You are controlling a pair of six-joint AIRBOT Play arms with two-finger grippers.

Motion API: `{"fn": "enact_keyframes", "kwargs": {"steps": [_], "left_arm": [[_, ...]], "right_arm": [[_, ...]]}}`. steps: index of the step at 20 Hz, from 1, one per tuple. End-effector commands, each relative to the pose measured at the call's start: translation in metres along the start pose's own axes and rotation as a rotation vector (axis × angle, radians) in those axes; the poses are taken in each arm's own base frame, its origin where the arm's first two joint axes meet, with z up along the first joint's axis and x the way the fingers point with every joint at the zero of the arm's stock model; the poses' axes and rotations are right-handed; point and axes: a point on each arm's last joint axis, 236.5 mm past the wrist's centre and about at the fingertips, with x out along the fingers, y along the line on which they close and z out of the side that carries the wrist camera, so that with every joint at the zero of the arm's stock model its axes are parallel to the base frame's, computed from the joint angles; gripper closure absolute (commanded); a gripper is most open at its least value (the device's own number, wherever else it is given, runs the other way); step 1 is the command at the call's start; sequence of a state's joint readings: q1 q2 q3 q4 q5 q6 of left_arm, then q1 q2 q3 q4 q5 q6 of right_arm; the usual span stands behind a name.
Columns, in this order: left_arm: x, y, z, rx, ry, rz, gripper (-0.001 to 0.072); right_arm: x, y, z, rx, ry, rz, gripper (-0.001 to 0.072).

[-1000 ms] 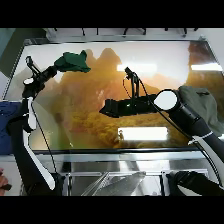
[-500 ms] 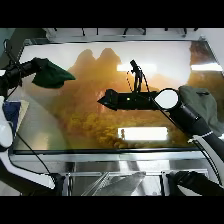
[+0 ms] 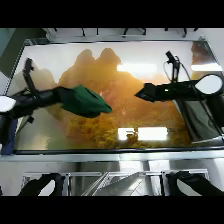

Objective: Fold the shirts.

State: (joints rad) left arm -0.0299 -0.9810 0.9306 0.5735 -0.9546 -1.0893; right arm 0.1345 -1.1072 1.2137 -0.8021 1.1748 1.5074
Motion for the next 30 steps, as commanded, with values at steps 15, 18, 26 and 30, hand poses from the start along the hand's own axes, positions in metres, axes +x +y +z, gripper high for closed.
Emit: {"fn": "enact_keyframes", "kwargs": {"steps": [15,18,26,30], "left_arm": [[-0.064,0.044,-0.122,-0.116,0.275,0.157,0.0174],[-0.067,0.096,-0.153,-0.305,0.209,0.233,0.0173],[-0.004,0.101,-0.241,-0.112,0.468,-0.069,0.0173],[0.026,0.095,-0.237,-0.057,0.579,-0.143,0.0173]], "right_arm": [[-0.048,-0.042,-0.041,0.082,0.162,-0.101,0.0208],[-0.037,-0.030,-0.041,0.057,0.158,-0.086,0.0209],[0.003,0.000,-0.062,0.054,0.237,-0.046,0.0209],[0.009,0.008,-0.070,0.058,0.262,-0.040,0.0209]]}}
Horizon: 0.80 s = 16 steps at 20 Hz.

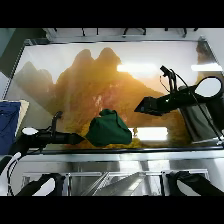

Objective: Fold the shirts.

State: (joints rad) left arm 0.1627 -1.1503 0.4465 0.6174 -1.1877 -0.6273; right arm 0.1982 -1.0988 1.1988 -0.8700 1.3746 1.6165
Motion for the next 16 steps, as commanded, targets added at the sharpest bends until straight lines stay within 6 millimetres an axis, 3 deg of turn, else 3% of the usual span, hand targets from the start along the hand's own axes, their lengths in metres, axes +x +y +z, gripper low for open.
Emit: {"fn": "enact_keyframes", "kwargs": {"steps": [1,5,6,7,9,13,16], "left_arm": [[0.028,-0.005,0.008,0.098,0.107,-0.059,0.0173],[0.051,-0.019,0.009,0.138,0.217,-0.124,0.0175],[0.053,-0.021,0.010,0.142,0.227,-0.129,0.0238],[0.054,-0.022,0.012,0.151,0.227,-0.130,0.0462],[0.048,-0.027,0.018,0.178,0.197,-0.128,0.0693],[0.006,-0.035,0.045,0.176,0.029,-0.074,0.0694],[-0.025,-0.033,0.053,0.170,-0.097,-0.008,0.0693]], "right_arm": [[0.006,0.006,-0.004,0.012,0.016,0.004,0.0209],[0.006,0.006,-0.004,0.017,0.017,0.005,0.0209],[0.006,0.006,-0.004,0.017,0.017,0.005,0.0209],[0.006,0.006,-0.004,0.017,0.017,0.005,0.0209],[0.006,0.005,-0.004,0.016,0.017,0.001,0.0209],[0.008,-0.012,-0.003,0.002,0.018,-0.065,0.0209],[0.007,-0.016,-0.002,-0.001,0.017,-0.082,0.0209]]}}
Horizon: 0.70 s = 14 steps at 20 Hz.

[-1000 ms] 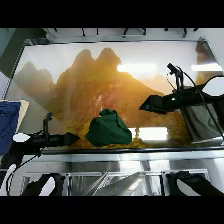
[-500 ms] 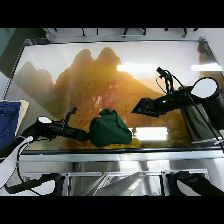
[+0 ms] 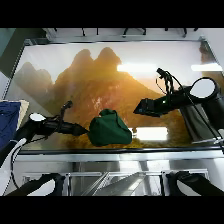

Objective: Fold the shirts.

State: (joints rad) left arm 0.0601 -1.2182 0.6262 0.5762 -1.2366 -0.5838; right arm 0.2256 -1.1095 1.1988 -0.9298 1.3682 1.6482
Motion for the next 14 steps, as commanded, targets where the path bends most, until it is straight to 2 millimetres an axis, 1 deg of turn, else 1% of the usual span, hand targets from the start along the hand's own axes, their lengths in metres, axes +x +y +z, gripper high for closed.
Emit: {"fn": "enact_keyframes", "kwargs": {"steps": [1,2,4,5,6,7,9,10,14], "left_arm": [[-0.031,0.004,0.006,-0.013,-0.128,0.088,0.0692],[-0.034,0.007,0.003,-0.006,-0.151,0.112,0.0692],[-0.032,0.004,-0.011,0.119,-0.138,0.113,0.0689],[-0.029,0.002,-0.015,0.174,-0.125,0.100,0.0525],[-0.025,0.000,-0.017,0.211,-0.115,0.087,0.0269],[-0.021,-0.002,-0.014,0.212,-0.120,0.063,0.0139],[-0.013,-0.010,-0.007,0.235,-0.111,-0.019,0.0140],[-0.008,-0.012,-0.007,0.249,-0.076,-0.057,0.0139],[0.018,-0.008,0.000,0.306,0.016,-0.138,0.0132]], "right_arm": [[0.001,-0.006,0.000,-0.008,0.001,-0.027,0.0209],[0.001,-0.006,0.000,-0.008,0.002,-0.027,0.0209],[0.001,-0.006,0.000,-0.008,0.002,-0.026,0.0209],[0.001,-0.006,0.000,-0.007,0.002,-0.026,0.0209],[0.001,-0.006,0.000,-0.001,0.003,-0.026,0.0209],[0.001,-0.006,0.000,0.007,0.002,-0.025,0.0209],[0.001,-0.006,0.000,0.030,0.002,-0.025,0.0209],[0.001,-0.006,0.000,0.040,0.002,-0.026,0.0209],[0.001,-0.006,0.000,0.067,0.001,-0.026,0.0209]]}}
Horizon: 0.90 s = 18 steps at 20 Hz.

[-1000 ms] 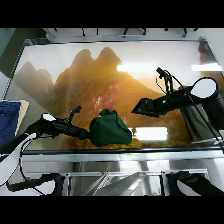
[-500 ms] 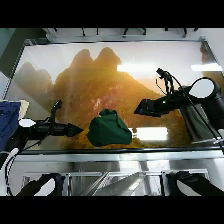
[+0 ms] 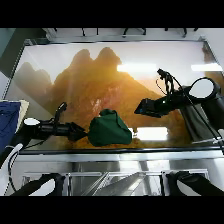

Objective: Fold the shirts.

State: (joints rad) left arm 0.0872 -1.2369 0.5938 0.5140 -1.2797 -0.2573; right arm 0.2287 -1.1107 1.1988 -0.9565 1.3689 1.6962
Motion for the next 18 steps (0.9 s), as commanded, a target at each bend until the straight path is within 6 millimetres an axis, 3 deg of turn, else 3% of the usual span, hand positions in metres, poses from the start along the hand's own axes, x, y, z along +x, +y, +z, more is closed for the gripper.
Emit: {"fn": "enact_keyframes", "kwargs": {"steps": [1,6,7,9,10,15,18], "left_arm": [[0.024,0.003,0.005,0.056,0.060,-0.093,0.0133],[0.052,0.005,-0.005,-0.024,0.150,-0.213,0.0138],[0.056,0.004,-0.009,-0.072,0.170,-0.234,0.0270],[0.058,-0.007,-0.016,-0.150,0.208,-0.295,0.0633],[0.056,-0.013,-0.018,-0.164,0.218,-0.322,0.0693],[0.026,-0.020,-0.008,-0.320,0.239,-0.244,0.0693],[-0.001,-0.018,0.002,-0.376,0.213,-0.125,0.0693]], "right_arm": [[0.000,0.000,0.000,0.031,0.001,-0.001,0.0210],[0.000,0.000,0.000,0.032,0.001,-0.001,0.0210],[0.000,0.000,0.000,0.032,0.000,-0.002,0.0210],[0.002,-0.004,0.000,0.025,0.003,-0.012,0.0209],[0.004,-0.005,0.001,0.012,0.008,-0.015,0.0209],[0.026,-0.021,0.003,-0.057,0.074,-0.029,0.0208],[0.058,-0.045,0.002,-0.106,0.139,-0.044,0.0201]]}}
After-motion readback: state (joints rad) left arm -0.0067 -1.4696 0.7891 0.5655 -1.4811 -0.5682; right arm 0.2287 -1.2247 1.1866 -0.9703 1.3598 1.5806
